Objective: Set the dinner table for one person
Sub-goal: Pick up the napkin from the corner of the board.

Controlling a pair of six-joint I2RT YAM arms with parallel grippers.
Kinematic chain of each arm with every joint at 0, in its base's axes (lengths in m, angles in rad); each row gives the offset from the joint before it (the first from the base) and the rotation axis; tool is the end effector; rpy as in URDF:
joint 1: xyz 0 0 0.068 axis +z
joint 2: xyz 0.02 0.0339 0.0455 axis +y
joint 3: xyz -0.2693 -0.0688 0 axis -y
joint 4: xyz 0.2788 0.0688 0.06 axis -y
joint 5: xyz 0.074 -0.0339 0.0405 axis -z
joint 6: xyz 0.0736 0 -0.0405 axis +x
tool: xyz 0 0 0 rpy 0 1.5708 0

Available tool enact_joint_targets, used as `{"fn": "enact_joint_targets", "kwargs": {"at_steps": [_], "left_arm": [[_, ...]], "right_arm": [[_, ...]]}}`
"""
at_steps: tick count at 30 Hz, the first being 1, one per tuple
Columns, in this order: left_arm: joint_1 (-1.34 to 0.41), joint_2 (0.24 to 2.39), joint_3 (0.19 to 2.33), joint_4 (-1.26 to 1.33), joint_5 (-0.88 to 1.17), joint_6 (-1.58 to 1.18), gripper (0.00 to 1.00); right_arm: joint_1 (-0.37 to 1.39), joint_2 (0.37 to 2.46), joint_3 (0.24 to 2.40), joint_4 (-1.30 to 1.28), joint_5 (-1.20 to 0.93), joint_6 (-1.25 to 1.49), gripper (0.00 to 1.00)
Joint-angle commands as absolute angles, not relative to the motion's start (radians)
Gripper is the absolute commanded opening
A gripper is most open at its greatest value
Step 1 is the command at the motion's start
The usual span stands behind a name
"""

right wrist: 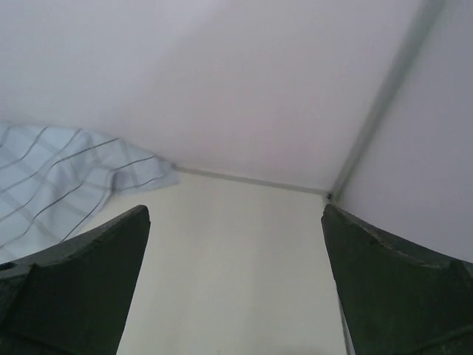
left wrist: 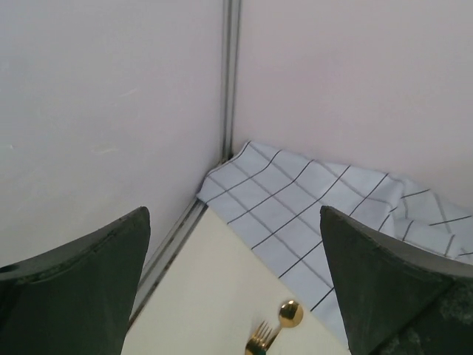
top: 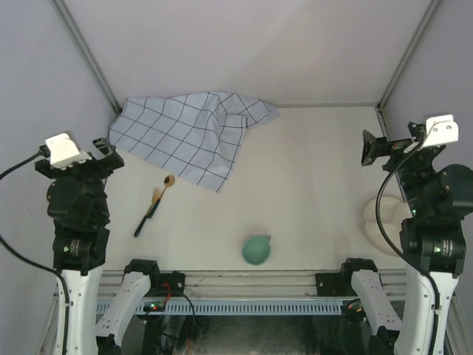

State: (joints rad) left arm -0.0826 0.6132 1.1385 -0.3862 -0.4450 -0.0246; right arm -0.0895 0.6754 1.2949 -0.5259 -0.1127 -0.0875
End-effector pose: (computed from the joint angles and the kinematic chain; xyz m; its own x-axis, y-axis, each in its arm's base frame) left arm 0.1521 0.0192 0.4797 0.1468 -0.0344 -0.9886 -0.3469 0.9341 -0.0840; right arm 0.1486 -0.0050 0.5063 0.0947 -0.0957 -0.9909 -0.0145 0.9951 -0.0975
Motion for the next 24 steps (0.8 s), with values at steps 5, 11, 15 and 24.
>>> {"fn": "enact_joint_targets", "kwargs": {"at_steps": [5,11,15,24], "left_arm": [[-0.062,0.711,0.855,-0.325,-0.524,-0.082,1.00],[0.013,0.866,0.815,-0.209,-0.480,-0.127,1.00],[0.114,0.917,0.872,-0.260,-0.443,-0.195,1.00],[0.283,0.839,0.842,-0.226,-0.466,-0.148,1.00]], "right_arm": [[-0.044,0.922,1.305,-0.664,-0.599,-0.043,1.00],[0.355,1.197,1.300,-0.654,-0.196,-0.211,1.00],[0.534,1.348,1.295,-0.576,-0.034,-0.279,1.00],[0.747,1.629,1.318,-0.380,0.156,-0.442,0.97]]}}
